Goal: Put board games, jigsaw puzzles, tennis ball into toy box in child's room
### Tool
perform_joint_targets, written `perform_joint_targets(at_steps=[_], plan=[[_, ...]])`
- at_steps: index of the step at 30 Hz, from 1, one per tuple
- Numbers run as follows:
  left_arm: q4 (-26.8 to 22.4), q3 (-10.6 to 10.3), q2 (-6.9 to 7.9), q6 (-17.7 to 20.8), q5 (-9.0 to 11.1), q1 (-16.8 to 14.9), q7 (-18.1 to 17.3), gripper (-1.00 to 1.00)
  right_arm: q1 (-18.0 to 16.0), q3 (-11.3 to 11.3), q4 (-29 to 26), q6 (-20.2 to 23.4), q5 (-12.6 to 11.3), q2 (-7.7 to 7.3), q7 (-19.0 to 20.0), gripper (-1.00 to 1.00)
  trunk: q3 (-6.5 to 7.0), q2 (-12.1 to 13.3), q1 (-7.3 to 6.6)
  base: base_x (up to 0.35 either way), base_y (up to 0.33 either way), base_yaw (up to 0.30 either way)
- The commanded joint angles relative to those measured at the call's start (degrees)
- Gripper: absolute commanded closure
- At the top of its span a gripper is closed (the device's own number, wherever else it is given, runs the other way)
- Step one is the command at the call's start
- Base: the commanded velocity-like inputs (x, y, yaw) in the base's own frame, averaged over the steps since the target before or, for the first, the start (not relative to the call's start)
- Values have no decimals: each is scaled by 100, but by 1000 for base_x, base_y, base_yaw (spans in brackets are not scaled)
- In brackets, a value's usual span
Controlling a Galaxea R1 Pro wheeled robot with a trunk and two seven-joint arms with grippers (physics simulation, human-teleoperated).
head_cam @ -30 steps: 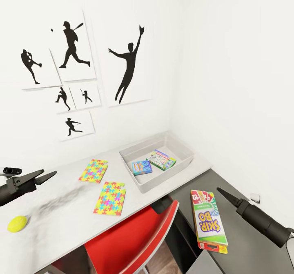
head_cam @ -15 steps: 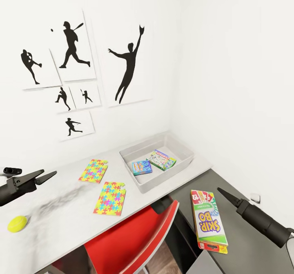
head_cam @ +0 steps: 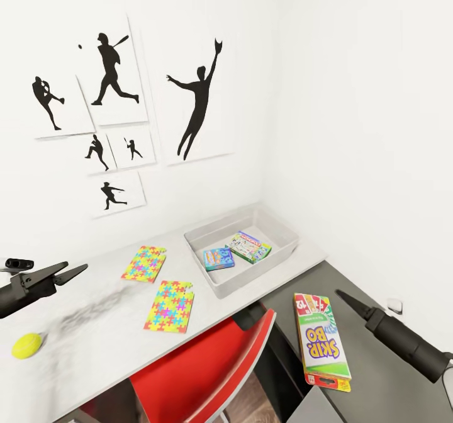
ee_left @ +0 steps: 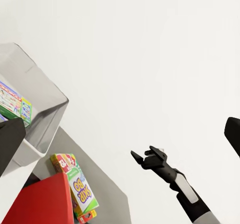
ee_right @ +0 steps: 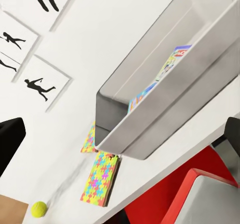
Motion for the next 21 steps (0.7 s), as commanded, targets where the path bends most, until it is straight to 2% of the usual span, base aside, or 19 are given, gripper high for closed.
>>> perform_joint_targets(at_steps=[1, 13, 21], plan=[[-1, 1, 1, 61, -4, -5, -22, -100, -5, -29, -1, 31, -15, 3, 11, -100, -12, -12, 3, 0, 0, 0], [-1, -3, -1, 61, -4, -3, -22, -100, 2, -87, -1, 23, -17, 10, 17, -100, 47, -12, 3, -13, 0, 0], [-1, -3, -1, 61, -4, -1, -22, -100, 9, -93, -1, 16, -14, 10, 100, -100, 122, -12, 3, -228, 0, 0]])
